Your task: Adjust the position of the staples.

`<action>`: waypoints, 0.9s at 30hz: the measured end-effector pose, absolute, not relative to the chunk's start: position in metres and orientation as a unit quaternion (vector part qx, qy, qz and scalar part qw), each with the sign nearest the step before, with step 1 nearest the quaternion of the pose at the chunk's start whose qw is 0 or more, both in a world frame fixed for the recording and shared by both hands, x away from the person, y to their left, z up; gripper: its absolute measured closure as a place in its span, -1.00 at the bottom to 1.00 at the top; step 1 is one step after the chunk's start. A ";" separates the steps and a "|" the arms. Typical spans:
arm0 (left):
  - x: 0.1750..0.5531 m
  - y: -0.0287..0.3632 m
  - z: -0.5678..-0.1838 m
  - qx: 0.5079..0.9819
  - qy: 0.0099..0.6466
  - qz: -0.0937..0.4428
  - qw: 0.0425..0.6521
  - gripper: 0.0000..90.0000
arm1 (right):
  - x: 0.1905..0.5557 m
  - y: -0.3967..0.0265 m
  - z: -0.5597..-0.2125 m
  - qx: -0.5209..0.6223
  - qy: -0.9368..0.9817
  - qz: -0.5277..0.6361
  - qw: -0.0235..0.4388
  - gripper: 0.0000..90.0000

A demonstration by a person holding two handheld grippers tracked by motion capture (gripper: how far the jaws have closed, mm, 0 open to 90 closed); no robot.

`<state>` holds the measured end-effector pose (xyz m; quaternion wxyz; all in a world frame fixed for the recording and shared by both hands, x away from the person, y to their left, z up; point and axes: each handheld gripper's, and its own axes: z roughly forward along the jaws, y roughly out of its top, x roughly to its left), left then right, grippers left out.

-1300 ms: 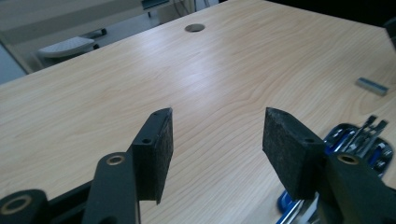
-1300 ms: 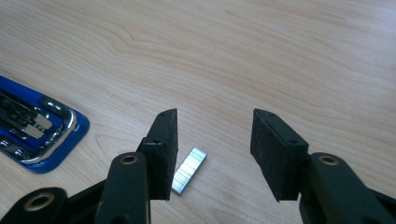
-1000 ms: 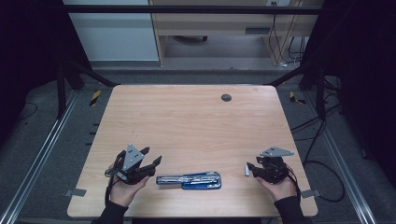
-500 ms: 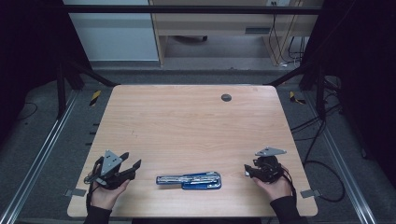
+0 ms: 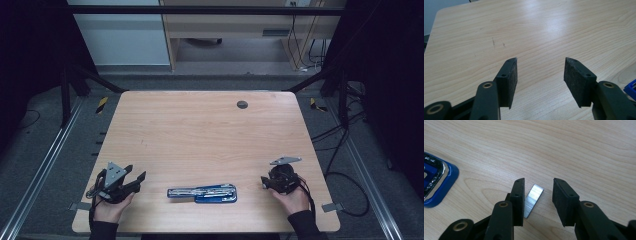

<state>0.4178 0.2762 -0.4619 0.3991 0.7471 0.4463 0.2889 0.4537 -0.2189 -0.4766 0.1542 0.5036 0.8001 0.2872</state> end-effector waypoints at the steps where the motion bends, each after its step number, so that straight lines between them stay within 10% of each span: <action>1: 0.418 0.276 -0.462 0.747 0.446 0.289 0.398 -0.01 | 0.454 -0.218 -0.477 0.503 0.801 0.285 0.154 0.40; 27: 0.420 0.273 -0.467 0.760 0.443 0.283 0.382 0.00 | 0.458 -0.214 -0.483 0.492 0.815 0.273 0.137 0.72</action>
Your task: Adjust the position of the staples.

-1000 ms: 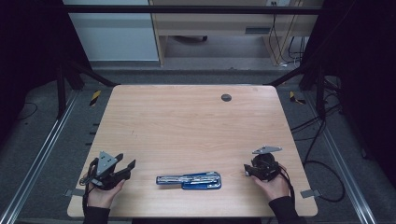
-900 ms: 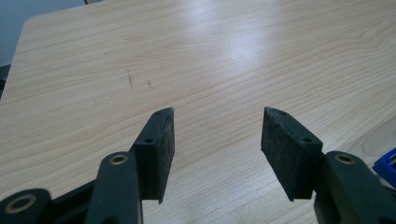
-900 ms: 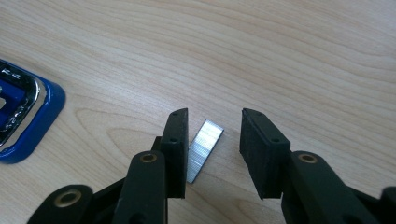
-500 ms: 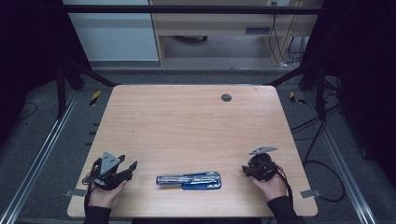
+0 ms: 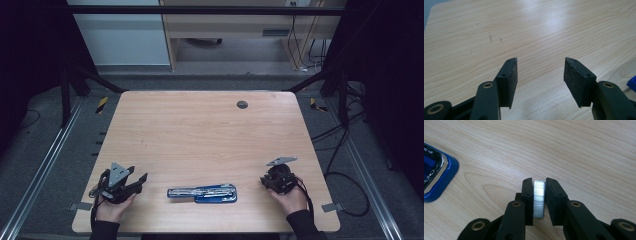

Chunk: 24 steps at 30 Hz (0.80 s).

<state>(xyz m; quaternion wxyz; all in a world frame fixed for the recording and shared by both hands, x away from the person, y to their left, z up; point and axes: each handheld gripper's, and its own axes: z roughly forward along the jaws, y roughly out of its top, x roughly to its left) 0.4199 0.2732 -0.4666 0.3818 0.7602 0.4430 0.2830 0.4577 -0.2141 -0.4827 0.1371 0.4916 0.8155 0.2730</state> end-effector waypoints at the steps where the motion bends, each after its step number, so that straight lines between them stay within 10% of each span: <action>1: 0.420 0.273 -0.467 0.760 0.443 0.284 0.382 0.00 | 0.458 -0.214 -0.483 0.493 0.815 0.273 0.136 0.73; 24: 0.421 0.271 -0.464 0.775 0.430 0.287 0.363 0.08 | 0.469 -0.213 -0.454 0.494 0.829 0.232 0.123 0.49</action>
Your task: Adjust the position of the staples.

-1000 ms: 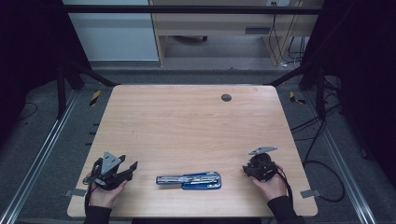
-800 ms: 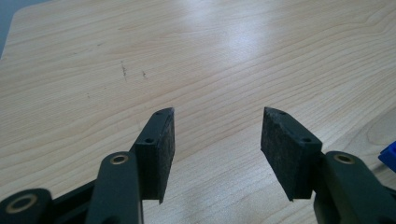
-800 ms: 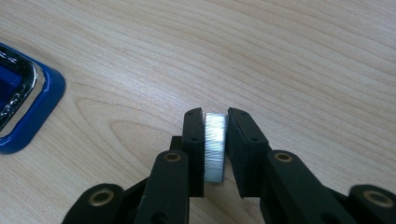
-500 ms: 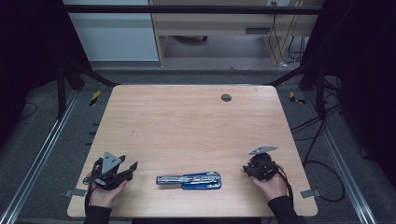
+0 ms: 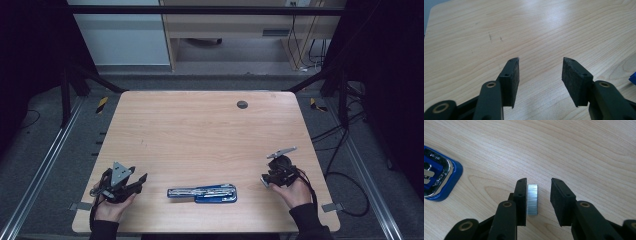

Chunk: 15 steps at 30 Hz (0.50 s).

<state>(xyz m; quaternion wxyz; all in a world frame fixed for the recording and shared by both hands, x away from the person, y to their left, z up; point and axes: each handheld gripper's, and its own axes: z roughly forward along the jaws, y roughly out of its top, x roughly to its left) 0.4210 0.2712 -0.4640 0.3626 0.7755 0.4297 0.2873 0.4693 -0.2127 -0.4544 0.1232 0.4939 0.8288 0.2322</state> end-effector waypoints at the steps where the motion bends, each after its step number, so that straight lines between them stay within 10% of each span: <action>1: 0.421 0.271 -0.464 0.775 0.429 0.285 0.367 0.08 | 0.470 -0.212 -0.454 0.493 0.831 0.227 0.122 0.49; 15: 0.421 0.274 -0.465 0.771 0.430 0.299 0.361 0.16 | 0.480 -0.199 -0.459 0.483 0.854 0.170 0.093 0.51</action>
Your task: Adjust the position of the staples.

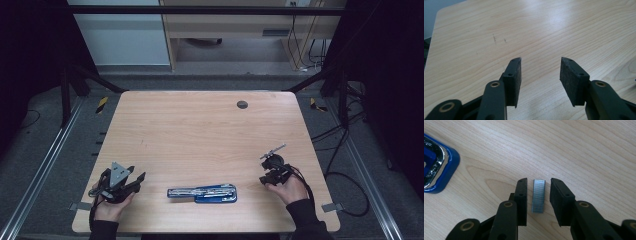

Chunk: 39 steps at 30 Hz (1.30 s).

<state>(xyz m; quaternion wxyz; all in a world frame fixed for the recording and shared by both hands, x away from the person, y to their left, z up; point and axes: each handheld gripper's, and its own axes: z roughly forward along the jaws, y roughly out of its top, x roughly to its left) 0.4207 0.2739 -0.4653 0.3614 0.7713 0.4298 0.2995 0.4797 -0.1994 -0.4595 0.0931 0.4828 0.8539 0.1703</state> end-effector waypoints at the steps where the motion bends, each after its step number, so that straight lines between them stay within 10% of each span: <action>1: 0.421 0.274 -0.465 0.772 0.430 0.297 0.361 0.16 | 0.480 -0.200 -0.460 0.483 0.854 0.171 0.094 0.54; 39: 0.421 0.269 -0.465 0.783 0.427 0.294 0.343 0.15 | 0.481 -0.202 -0.472 0.486 0.853 0.170 0.090 0.71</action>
